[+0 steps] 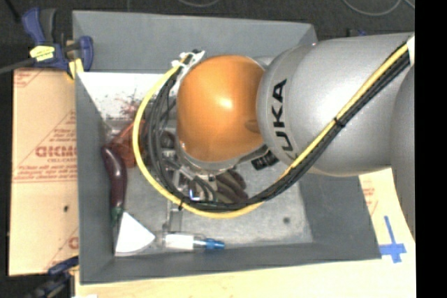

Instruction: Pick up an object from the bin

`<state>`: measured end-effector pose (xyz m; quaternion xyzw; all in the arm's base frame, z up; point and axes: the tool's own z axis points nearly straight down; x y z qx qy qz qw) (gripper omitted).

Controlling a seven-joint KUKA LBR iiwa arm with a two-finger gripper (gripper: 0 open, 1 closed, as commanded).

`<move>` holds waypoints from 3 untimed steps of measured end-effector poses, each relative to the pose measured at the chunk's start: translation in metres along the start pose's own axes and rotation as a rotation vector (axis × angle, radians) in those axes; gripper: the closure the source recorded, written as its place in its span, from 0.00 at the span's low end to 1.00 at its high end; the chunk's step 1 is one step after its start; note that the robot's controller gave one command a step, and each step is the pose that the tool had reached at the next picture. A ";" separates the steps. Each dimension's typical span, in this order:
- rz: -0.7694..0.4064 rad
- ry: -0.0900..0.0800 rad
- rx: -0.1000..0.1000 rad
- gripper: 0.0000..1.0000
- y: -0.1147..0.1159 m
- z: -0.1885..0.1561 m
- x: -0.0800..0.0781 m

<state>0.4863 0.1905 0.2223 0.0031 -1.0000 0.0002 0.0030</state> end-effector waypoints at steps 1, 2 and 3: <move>0.006 -0.008 -0.002 0.00 -0.001 -0.005 -0.002; -0.129 -0.009 -0.001 0.00 0.015 0.047 -0.001; -0.455 -0.019 -0.001 0.00 0.039 0.142 0.004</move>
Offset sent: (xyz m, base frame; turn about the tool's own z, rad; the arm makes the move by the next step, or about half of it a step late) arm -0.0058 0.0485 -0.1523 -0.4005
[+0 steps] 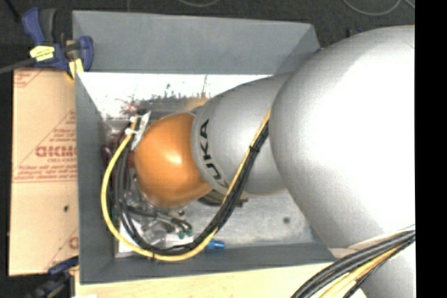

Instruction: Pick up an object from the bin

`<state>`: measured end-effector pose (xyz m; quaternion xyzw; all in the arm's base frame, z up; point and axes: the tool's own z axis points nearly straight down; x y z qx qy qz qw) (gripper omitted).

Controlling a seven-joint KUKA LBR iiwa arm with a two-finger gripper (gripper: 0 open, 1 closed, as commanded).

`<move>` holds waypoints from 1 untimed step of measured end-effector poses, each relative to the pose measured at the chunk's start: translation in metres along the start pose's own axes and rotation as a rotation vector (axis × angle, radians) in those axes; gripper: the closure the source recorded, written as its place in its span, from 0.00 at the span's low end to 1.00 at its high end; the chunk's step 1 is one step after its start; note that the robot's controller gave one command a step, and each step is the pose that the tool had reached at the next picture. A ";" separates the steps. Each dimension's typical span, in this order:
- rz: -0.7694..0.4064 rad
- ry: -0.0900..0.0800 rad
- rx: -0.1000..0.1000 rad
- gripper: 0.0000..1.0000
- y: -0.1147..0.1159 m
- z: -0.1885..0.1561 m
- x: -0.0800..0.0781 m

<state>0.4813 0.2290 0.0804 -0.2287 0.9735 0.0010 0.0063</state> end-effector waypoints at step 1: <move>0.048 -0.035 0.008 0.00 -0.003 0.034 -0.013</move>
Offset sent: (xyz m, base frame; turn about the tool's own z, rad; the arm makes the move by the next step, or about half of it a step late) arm -0.0027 0.0060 0.0196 -0.4364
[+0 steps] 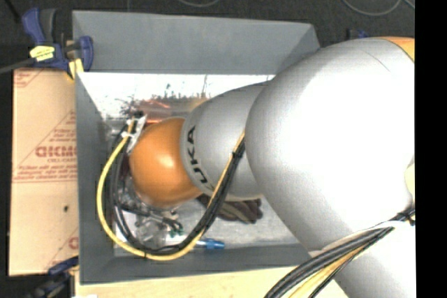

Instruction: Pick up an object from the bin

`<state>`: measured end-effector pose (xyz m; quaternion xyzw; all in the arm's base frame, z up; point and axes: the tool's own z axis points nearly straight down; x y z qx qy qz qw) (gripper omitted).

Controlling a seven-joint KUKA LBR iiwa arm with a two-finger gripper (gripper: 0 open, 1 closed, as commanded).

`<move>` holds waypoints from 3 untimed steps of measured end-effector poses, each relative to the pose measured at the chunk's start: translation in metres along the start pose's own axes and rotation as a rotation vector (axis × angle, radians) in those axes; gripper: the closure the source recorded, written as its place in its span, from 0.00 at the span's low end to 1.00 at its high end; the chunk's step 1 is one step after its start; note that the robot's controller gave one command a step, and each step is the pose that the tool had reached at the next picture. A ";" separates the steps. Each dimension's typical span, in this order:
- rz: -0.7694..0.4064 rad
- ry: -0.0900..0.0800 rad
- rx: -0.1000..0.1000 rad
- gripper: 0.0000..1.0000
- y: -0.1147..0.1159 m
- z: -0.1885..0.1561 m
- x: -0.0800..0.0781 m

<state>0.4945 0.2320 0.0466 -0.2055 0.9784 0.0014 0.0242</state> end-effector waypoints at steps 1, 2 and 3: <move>-0.260 0.023 -0.009 0.00 0.006 -0.027 0.009; 0.177 0.009 -0.006 1.00 -0.019 -0.024 -0.020; 0.298 0.005 -0.006 1.00 -0.022 -0.023 -0.024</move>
Offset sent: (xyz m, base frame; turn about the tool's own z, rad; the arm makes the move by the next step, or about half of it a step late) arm 0.0489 -0.0158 0.0234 0.6265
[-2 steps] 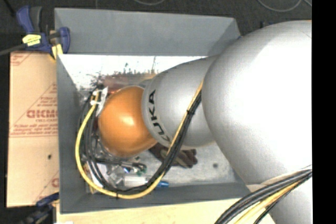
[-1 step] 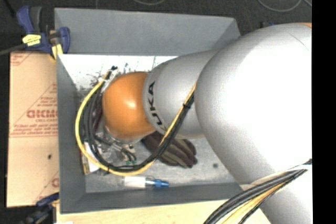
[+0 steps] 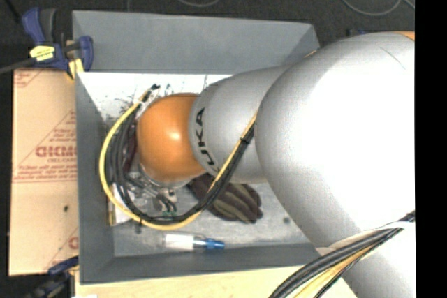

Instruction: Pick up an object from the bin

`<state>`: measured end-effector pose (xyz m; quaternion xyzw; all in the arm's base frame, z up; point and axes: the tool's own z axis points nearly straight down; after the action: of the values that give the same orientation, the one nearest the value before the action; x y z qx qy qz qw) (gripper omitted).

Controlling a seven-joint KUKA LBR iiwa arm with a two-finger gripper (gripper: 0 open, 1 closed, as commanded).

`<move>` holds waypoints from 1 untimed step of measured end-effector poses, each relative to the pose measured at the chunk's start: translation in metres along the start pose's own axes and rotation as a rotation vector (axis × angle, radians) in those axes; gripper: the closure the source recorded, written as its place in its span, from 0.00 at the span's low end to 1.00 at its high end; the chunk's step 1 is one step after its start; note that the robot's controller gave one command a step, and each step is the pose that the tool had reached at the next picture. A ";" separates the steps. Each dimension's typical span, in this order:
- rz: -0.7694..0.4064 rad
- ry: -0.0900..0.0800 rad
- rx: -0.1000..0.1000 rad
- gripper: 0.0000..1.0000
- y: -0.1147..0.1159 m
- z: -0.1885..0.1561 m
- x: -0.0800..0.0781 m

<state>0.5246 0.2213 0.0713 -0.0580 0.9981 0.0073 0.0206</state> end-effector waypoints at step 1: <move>0.110 0.001 0.002 1.00 -0.001 -0.004 -0.001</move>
Offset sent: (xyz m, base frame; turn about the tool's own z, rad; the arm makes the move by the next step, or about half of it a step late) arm 0.0000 0.0000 0.1218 0.0000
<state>0.5252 0.2199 0.0751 -0.0031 0.9998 0.0076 0.0195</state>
